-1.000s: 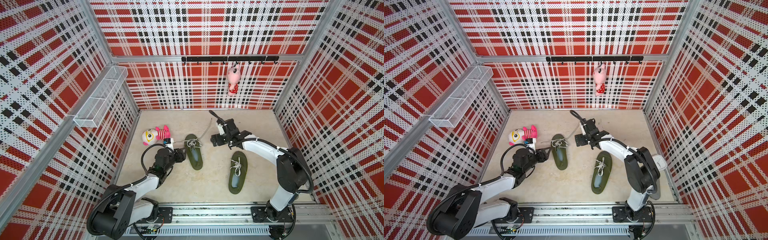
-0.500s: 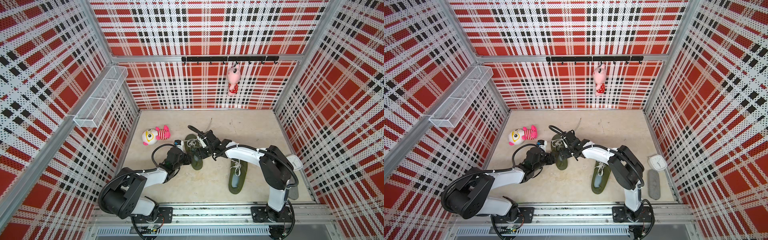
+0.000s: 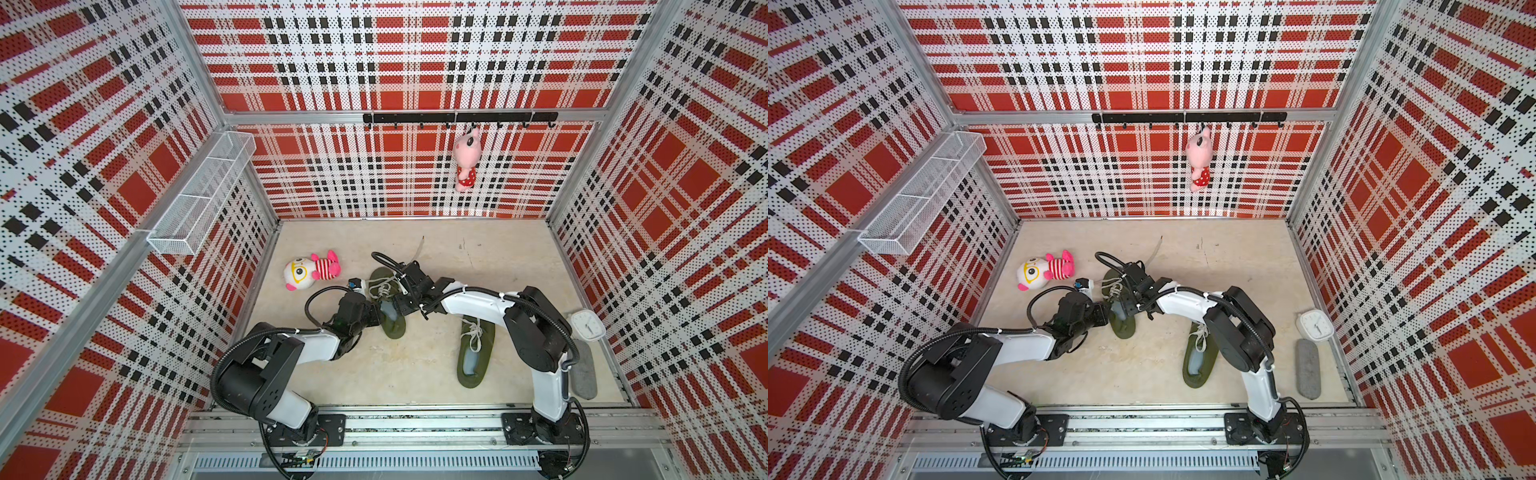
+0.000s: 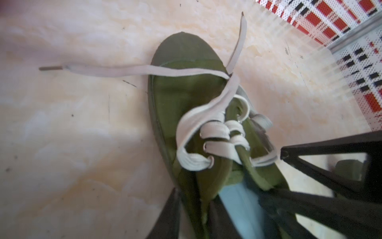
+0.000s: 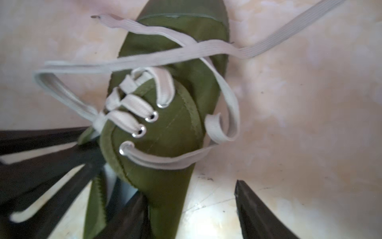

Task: Remove the insole from the shoe
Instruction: Untie the shoelace on the shoe.

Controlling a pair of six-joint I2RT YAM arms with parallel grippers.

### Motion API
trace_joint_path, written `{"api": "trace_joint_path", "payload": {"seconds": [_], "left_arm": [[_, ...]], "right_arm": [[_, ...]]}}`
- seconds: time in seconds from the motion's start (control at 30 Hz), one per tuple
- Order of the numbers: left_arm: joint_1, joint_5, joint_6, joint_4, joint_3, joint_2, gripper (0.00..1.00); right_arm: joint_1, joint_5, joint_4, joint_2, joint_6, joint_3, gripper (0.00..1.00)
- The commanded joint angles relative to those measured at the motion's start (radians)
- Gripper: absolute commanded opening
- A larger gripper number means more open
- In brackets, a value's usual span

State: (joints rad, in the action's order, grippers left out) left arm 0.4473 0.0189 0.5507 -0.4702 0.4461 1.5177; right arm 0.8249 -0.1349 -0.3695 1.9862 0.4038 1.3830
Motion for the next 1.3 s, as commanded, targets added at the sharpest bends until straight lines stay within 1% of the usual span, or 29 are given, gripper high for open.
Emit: {"api": "trace_joint_path", "payload": {"seconds": [0.0,0.03,0.07,0.13,0.27,0.43,0.5,0.6,0.67,0.73,0.77,0.8,0.83,0.9,0.93,1.0,1.13,1.27], "left_arm": [[-0.05,-0.002,0.0,0.005,-0.018,-0.024,0.08],[-0.06,-0.01,-0.004,0.005,-0.024,-0.034,0.04],[-0.071,-0.023,-0.011,0.005,-0.03,-0.049,0.0],[-0.091,-0.041,-0.022,0.009,-0.043,-0.075,0.0],[-0.139,-0.068,-0.032,0.012,-0.078,-0.114,0.0],[-0.177,-0.091,-0.047,0.016,-0.104,-0.129,0.0],[-0.175,-0.117,-0.06,0.01,-0.103,-0.126,0.0],[-0.167,-0.202,-0.07,-0.047,-0.11,-0.127,0.0],[-0.176,-0.283,-0.065,-0.1,-0.12,-0.136,0.14],[-0.191,-0.356,-0.058,-0.139,-0.128,-0.158,0.32],[-0.191,-0.392,-0.056,-0.15,-0.13,-0.174,0.4],[-0.232,-0.414,-0.053,-0.155,-0.129,-0.189,0.47],[-0.247,-0.437,-0.049,-0.158,-0.128,-0.206,0.56],[-0.283,-0.469,-0.031,-0.16,-0.112,-0.221,0.67],[-0.301,-0.486,-0.021,-0.162,-0.096,-0.214,0.7],[-0.321,-0.508,-0.001,-0.162,-0.047,-0.167,0.73],[-0.323,-0.545,0.034,-0.179,0.084,0.02,0.74],[-0.312,-0.544,0.058,-0.189,0.228,0.21,0.76]], "right_arm": [[-0.008,-0.225,-0.054,-0.013,-0.027,0.009,0.57],[-0.017,-0.241,-0.063,-0.019,-0.029,-0.001,0.49],[-0.027,-0.25,-0.071,-0.026,-0.028,-0.014,0.39],[-0.047,-0.255,-0.079,-0.042,-0.026,-0.043,0.23],[-0.079,-0.229,-0.085,-0.073,-0.011,-0.102,0.0],[-0.099,-0.15,-0.071,-0.099,0.015,-0.162,0.0],[-0.1,-0.079,-0.015,-0.131,0.021,-0.199,0.0],[-0.099,0.091,0.11,-0.173,0.036,-0.26,0.0],[-0.1,0.17,0.168,-0.186,0.062,-0.286,0.0],[-0.099,0.217,0.208,-0.191,0.088,-0.306,0.0],[-0.099,0.227,0.22,-0.193,0.098,-0.315,0.0],[-0.099,0.233,0.225,-0.196,0.104,-0.322,0.0],[-0.099,0.227,0.224,-0.197,0.112,-0.325,0.0],[-0.099,0.213,0.211,-0.202,0.12,-0.332,0.0],[-0.099,0.192,0.187,-0.202,0.122,-0.329,0.0],[-0.099,0.17,0.16,-0.203,0.118,-0.329,0.0],[-0.099,0.172,0.165,-0.211,0.109,-0.336,0.0],[-0.098,0.192,0.189,-0.213,0.109,-0.336,0.0]]}}
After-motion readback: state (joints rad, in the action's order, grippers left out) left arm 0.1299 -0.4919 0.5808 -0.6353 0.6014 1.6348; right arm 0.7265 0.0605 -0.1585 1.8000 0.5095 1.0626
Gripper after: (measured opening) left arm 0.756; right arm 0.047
